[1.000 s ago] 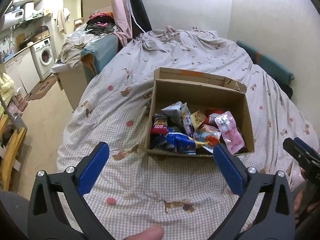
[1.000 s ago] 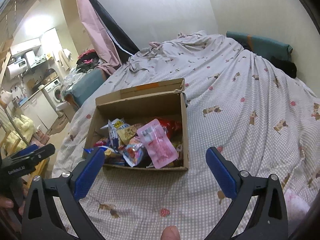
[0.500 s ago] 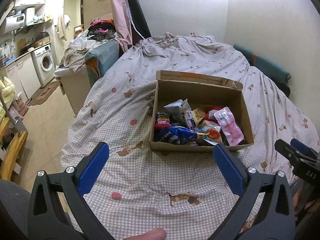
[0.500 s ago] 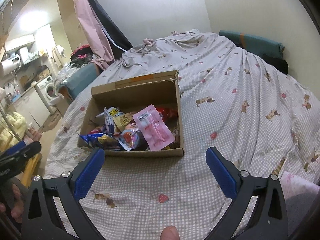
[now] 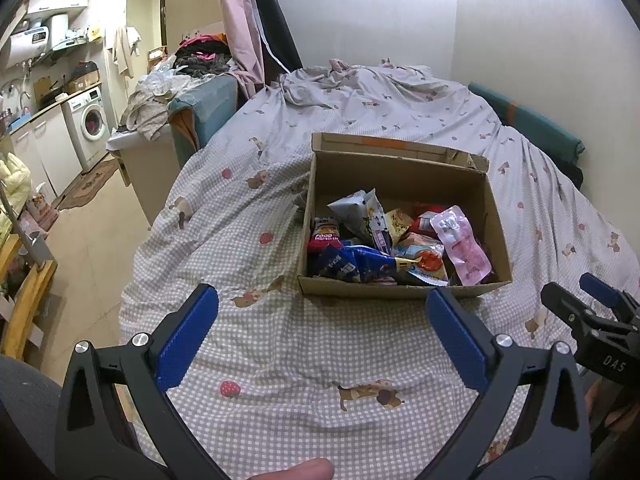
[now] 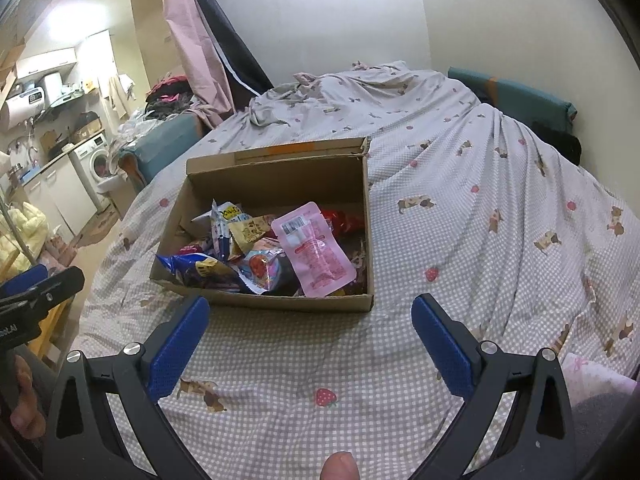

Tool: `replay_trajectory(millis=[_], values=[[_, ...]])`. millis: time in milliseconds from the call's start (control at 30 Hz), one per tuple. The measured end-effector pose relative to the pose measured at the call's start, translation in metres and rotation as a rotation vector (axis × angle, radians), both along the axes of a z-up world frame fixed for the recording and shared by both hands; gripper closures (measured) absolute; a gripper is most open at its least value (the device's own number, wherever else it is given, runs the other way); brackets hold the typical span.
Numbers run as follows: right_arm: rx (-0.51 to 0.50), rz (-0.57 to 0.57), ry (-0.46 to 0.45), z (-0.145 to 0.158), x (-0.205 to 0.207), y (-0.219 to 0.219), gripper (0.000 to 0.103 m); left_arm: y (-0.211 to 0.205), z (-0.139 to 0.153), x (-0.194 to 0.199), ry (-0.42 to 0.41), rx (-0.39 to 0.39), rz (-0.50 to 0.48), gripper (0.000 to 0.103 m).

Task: Organize snacks

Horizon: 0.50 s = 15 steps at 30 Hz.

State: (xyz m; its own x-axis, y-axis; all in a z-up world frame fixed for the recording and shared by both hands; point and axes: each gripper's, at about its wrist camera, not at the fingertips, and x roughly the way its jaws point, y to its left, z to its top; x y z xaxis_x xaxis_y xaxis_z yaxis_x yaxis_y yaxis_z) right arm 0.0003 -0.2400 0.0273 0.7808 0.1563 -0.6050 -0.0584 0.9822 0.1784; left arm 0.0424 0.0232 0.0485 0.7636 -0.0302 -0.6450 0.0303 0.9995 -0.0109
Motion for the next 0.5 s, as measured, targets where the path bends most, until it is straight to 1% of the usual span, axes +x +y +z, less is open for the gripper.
replay_trajectory(millis=[333,500], values=[[0.001,-0.001,-0.001,0.0007,0.0005,-0.0002,0.000,-0.0057,0.0000,-0.0032,-0.011,0.024,-0.019,0.000],[0.000,-0.002,-0.004,0.0007,0.0008,0.0003,0.000,-0.0065,-0.0005,-0.0029,-0.009,0.023,-0.016,0.000]])
